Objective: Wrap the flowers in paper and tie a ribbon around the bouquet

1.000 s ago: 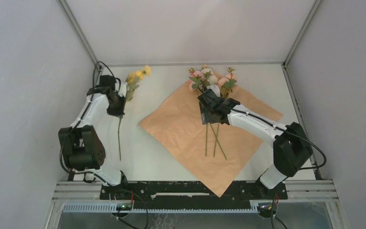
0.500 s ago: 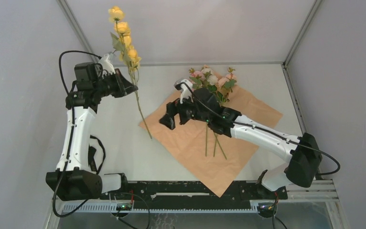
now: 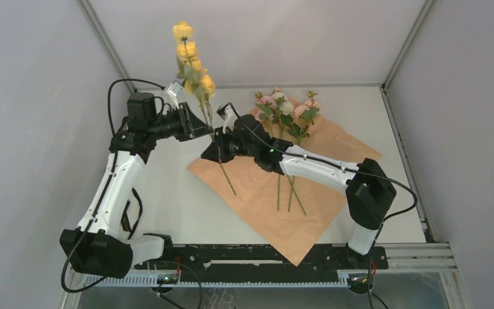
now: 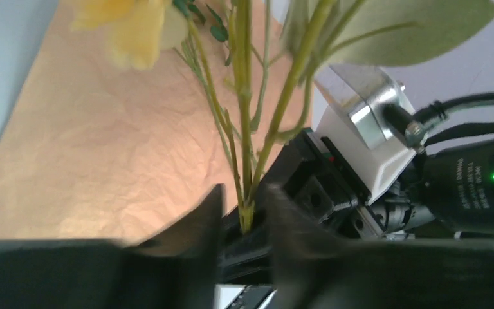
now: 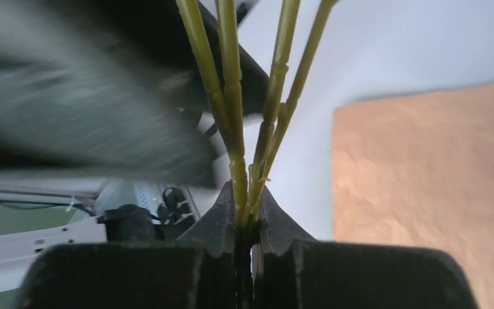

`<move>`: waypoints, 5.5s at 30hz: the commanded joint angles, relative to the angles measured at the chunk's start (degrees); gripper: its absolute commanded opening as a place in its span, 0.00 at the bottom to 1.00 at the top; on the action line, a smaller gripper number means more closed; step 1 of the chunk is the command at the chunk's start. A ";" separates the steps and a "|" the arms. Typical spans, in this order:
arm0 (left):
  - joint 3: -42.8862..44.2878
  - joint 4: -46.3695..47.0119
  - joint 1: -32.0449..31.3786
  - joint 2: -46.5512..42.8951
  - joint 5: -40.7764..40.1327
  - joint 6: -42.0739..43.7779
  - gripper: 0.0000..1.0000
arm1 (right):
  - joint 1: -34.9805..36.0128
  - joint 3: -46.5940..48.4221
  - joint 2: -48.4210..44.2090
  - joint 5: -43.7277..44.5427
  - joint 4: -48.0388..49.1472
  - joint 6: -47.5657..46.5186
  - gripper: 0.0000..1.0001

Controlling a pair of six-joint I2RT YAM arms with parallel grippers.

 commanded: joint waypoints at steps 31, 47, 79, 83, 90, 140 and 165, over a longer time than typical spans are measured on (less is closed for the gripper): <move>-37.70 25.35 -4.22 13.12 -18.18 -22.60 0.97 | -32.24 -24.68 -22.52 33.65 -39.01 0.30 0.73; -32.64 23.55 -4.34 13.40 -16.94 -20.80 0.13 | -63.85 -37.13 -16.86 11.83 -26.44 -2.08 0.71; -13.57 8.67 1.95 1.35 -41.99 5.10 0.36 | -33.14 -21.10 -20.50 11.05 -36.72 -7.73 0.51; -9.24 6.54 -7.03 6.51 -35.58 7.86 0.22 | -32.43 -14.65 -12.19 8.93 -33.05 -6.29 0.36; 3.41 1.68 -20.68 28.50 -35.32 8.69 0.14 | -32.17 0.64 6.21 10.75 -34.30 -5.68 0.21; -26.48 2.91 -42.77 0.74 -30.58 51.75 0.74 | -23.13 -47.19 -37.51 0.91 -34.08 12.94 0.76; -45.31 36.04 -70.30 1.87 -41.76 66.95 0.78 | -9.90 -57.77 -35.43 -0.75 -8.60 32.62 0.73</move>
